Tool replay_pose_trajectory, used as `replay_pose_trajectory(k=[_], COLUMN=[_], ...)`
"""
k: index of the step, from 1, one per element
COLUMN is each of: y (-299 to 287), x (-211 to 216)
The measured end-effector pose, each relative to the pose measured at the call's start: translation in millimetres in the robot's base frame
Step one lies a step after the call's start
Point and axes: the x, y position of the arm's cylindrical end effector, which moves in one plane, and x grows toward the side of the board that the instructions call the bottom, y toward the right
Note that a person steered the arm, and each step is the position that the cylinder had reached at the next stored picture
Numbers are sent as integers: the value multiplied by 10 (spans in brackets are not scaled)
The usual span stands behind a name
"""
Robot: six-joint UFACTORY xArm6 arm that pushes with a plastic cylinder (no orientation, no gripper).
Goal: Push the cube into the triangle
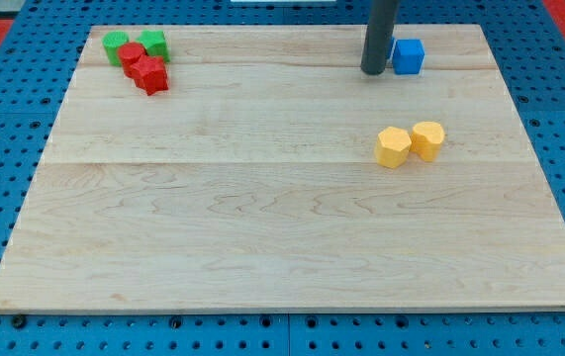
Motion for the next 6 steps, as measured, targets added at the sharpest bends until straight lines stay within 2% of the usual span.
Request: replay_pose_trajectory(k=[1,2,3,4,5,6], y=[870,689,1241,1326,953,616], x=[-143,-468,200,1070,1323,861])
